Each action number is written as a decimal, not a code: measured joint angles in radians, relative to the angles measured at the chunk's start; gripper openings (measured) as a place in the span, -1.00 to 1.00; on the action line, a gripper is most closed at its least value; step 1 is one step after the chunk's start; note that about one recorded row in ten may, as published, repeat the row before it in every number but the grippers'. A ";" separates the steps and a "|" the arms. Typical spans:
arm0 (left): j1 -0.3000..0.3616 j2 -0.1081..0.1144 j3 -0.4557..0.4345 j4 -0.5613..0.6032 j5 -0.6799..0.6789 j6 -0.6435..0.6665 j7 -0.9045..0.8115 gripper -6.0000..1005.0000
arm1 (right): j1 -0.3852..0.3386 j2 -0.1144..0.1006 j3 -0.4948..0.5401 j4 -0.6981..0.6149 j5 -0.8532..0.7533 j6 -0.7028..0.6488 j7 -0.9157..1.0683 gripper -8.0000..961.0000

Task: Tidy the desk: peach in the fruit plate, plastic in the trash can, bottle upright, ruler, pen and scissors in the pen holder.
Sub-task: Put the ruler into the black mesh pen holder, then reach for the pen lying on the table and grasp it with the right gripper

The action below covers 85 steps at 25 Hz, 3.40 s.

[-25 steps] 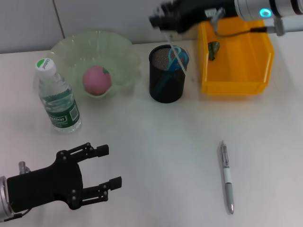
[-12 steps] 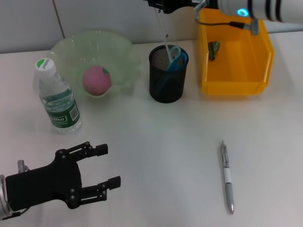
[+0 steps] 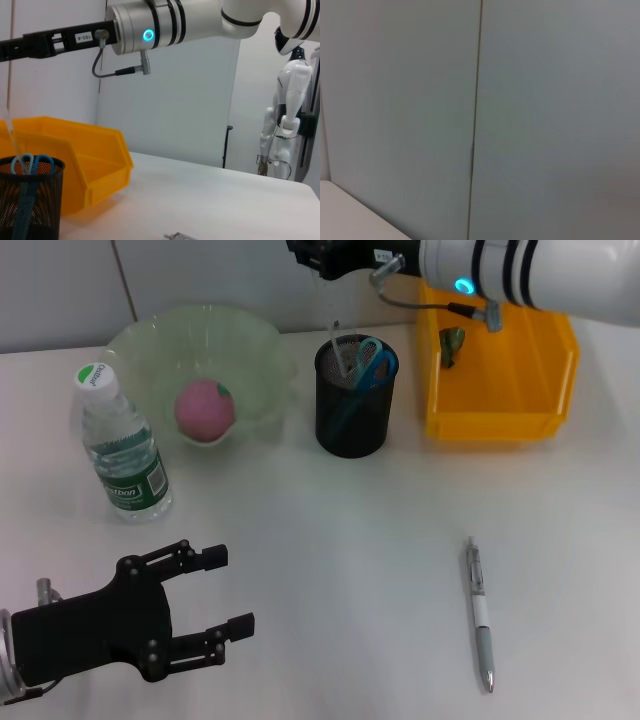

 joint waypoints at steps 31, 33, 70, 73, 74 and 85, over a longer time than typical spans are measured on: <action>0.002 0.002 -0.003 0.000 -0.003 0.000 0.000 0.59 | -0.024 0.003 -0.046 0.046 0.058 0.084 0.008 -0.15; 0.002 0.002 -0.003 0.000 -0.003 0.000 0.000 0.59 | -0.032 0.003 -0.045 0.042 0.058 0.088 0.008 -0.15; -0.005 0.007 -0.003 0.013 -0.006 -0.005 0.000 0.59 | -0.041 0.001 -0.042 0.026 0.098 0.087 0.008 0.42; -0.005 0.007 -0.003 0.013 -0.006 -0.006 0.000 0.59 | -0.042 0.001 -0.043 0.021 0.099 0.087 0.008 0.42; -0.005 0.007 -0.003 0.013 -0.006 -0.006 0.000 0.59 | -0.042 0.001 -0.043 0.021 0.099 0.087 0.008 0.42; -0.006 0.009 -0.005 0.012 -0.006 -0.005 0.000 0.59 | -0.077 0.001 -0.049 -0.075 0.161 0.079 0.005 0.42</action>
